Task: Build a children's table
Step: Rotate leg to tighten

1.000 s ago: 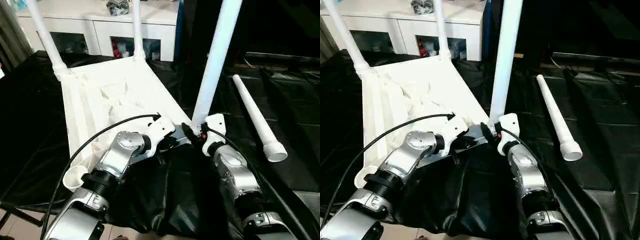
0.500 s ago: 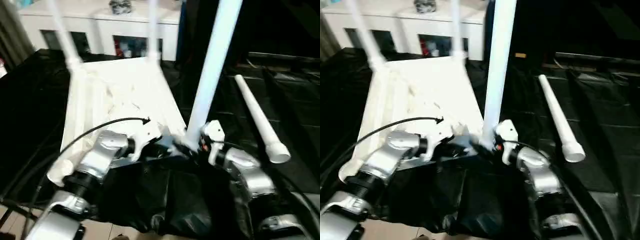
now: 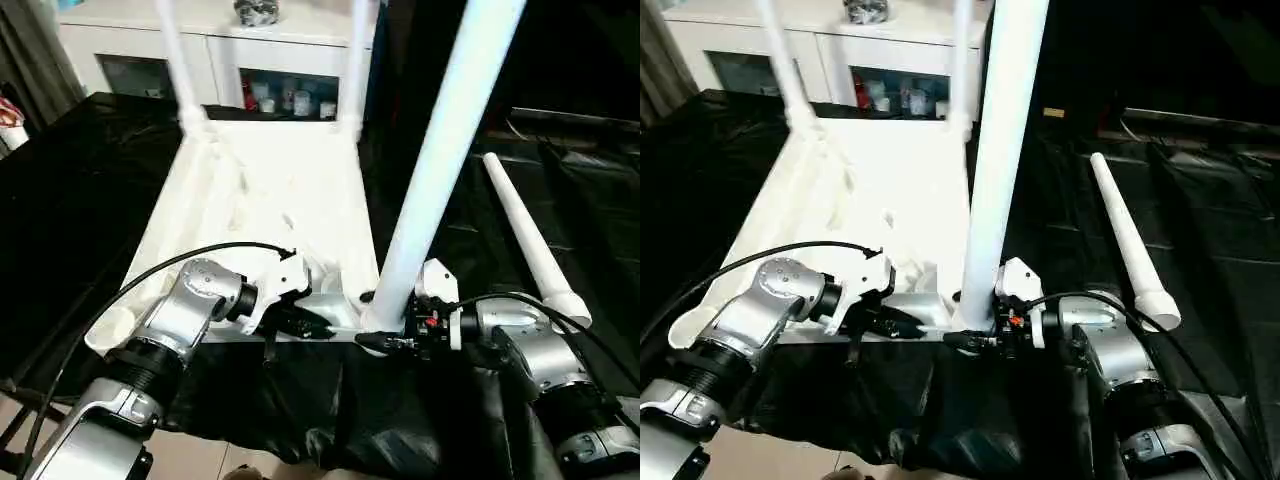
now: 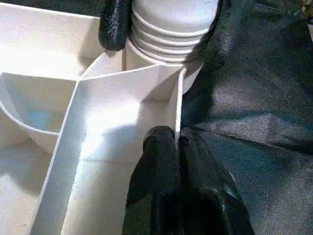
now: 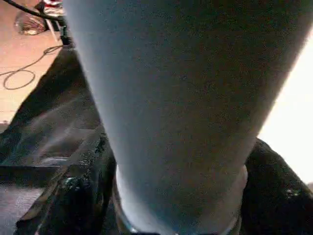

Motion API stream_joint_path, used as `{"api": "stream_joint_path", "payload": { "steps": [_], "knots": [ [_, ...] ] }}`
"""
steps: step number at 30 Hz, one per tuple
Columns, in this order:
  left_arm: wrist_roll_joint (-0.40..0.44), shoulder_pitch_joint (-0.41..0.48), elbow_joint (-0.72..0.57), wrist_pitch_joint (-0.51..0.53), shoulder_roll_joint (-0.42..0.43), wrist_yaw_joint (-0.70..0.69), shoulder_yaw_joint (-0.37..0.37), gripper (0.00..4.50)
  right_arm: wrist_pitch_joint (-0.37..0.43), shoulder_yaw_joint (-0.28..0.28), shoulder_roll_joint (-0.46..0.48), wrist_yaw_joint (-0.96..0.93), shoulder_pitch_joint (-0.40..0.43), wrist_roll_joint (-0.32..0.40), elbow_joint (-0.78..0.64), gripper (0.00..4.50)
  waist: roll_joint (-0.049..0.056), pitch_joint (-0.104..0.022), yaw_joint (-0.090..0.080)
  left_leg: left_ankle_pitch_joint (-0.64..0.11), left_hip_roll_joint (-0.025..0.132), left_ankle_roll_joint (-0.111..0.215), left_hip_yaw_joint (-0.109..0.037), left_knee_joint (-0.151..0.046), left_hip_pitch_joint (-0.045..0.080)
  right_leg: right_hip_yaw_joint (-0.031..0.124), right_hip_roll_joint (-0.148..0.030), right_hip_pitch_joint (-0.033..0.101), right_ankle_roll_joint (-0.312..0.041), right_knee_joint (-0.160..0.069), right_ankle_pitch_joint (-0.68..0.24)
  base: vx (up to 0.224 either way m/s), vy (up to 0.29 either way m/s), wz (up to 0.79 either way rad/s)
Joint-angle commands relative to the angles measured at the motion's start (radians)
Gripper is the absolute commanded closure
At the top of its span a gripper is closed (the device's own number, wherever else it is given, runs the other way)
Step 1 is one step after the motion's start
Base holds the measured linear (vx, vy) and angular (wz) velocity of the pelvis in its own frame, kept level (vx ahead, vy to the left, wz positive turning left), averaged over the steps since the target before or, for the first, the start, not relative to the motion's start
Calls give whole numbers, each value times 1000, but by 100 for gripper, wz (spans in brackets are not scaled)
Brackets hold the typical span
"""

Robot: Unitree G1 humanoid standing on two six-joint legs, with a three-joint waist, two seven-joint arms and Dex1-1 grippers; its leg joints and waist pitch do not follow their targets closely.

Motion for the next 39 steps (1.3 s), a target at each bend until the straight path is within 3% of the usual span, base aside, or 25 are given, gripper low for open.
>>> {"api": "stream_joint_path", "payload": {
  "steps": [1, 6, 9, 11, 12, 13, 15, 17, 20, 22, 25, 27, 28, 29, 35, 37, 39],
  "knots": [
    [-15, -14, -29, 9, -13, 32, 3, 450, 7, 68, 27, 59, 23, 10, -29, 160, -11, -61, 0, -154, 24, 77, 2, -58, 0, 41, -62, 55, -232, -65, -143, 0, 0, 0],
    [-14, -9, -27, 10, -32, 81, 18, 450, -5, 48, 62, -22, 20, -11, 5, 173, -12, -61, 1, -150, 22, 78, 2, -57, -1, 41, -61, 55, -232, -66, -139, 0, 0, 0],
    [9, -25, 1, 38, -94, 249, 57, 450, 1, -2, 140, -277, 0, -63, 86, 174, -11, -52, -7, -216, 20, 39, 0, -67, 4, 41, -65, 49, -199, -84, -285, 0, 0, 0],
    [21, -29, 5, 50, -129, 319, 65, 450, -30, -37, 187, -448, -17, -93, 141, 175, -15, -47, -23, -251, 18, 2, -9, -76, -4, 36, -70, 54, -145, -93, -422, -26, 0, -4],
    [21, -29, 5, 50, -129, 319, 65, 450, -30, -37, 187, -448, -17, -93, 141, 175, -15, -47, -23, -251, 18, 2, -9, -76, -4, 36, -70, 54, -145, -93, -422, 0, 0, 0],
    [42, -34, 15, 62, -172, 394, 62, 450, -14, -71, 229, -592, -42, -100, 200, 175, -9, -49, -31, -259, 16, 1, -10, -75, 0, 39, -69, 50, -122, -100, -451, 0, 0, 0],
    [52, -36, 24, 72, -202, 446, 63, 450, -3, -87, 250, -678, -56, -109, 231, 175, -9, -47, -37, -279, 13, 5, -6, -72, 9, 39, -65, 41, -122, -108, -464, 0, 0, 0],
    [72, -45, 53, 78, -267, 540, 54, 450, 39, -144, 304, -838, -75, -94, 268, 175, -7, -49, -38, -264, 12, 9, -6, -71, 8, 40, -62, 41, -123, -107, -443, 0, 0, 0],
    [80, -48, 60, 76, -292, 560, 48, 450, 26, -145, 328, -867, -69, -107, 258, 175, -1, -53, -36, -253, 14, 14, -6, -71, 4, 41, -60, 43, -134, -101, -378, 0, 0, 0],
    [87, -49, 59, 69, -302, 563, 43, 450, -2, -138, 343, -882, -66, -124, 254, 120, -5, -56, -35, -230, 11, 27, -4, -68, 0, 42, -60, 47, -145, -95, -321, 0, 0, 0],
    [76, -39, 36, 50, -281, 513, 35, 450, -20, -131, 344, -843, -68, -109, 239, 96, -1, -58, -35, -215, 12, 41, -2, -67, -1, 42, -59, 48, -160, -91, -280, 0, 0, 0],
    [71, -33, 29, 39, -266, 489, 34, 450, -29, -120, 332, -833, -72, -115, 233, 71, -2, -58, -36, -206, 12, 46, -2, -67, -3, 42, -59, 50, -164, -90, -269, 0, 0, 0],
    [61, -24, 20, 27, -247, 451, 34, 450, -36, -112, 313, -797, -72, -114, 219, 57, -12, -58, -39, -208, 12, 49, 0, -67, -4, 41, -58, 51, -161, -91, -277, 0, 0, 0],
    [61, -24, 20, 27, -247, 451, 34, 450, -36, -112, 313, -797, -72, -114, 219, 57, -7, -58, -37, -210, 12, 51, -2, -67, -4, 40, -60, 52, -162, -89, -282, 0, 0, 0],
    [13, 11, -26, 10, -163, 291, 31, 450, -20, -85, 234, -548, -60, -67, 160, 57, -8, -56, -38, -211, 17, 63, -1, -68, -4, 43, -60, 49, -163, -89, -284, 0, 0, 0],
    [15, 11, -27, 6, -122, 229, 22, 450, -34, -46, 177, -377, -52, -58, 143, 57, -8, -58, -38, -207, 18, 73, -1, -67, -4, 42, -59, 51, -172, -86, -262, 0, 0, 0],
    [14, 8, -25, 7, -112, 211, 21, 450, -39, -33, 164, -338, -52, -61, 142, 57, -10, -58, -36, -198, 20, 78, 2, -64, -1, 44, -59, 47, -188, -84, -235, 0, 0, 0]
  ]
}}
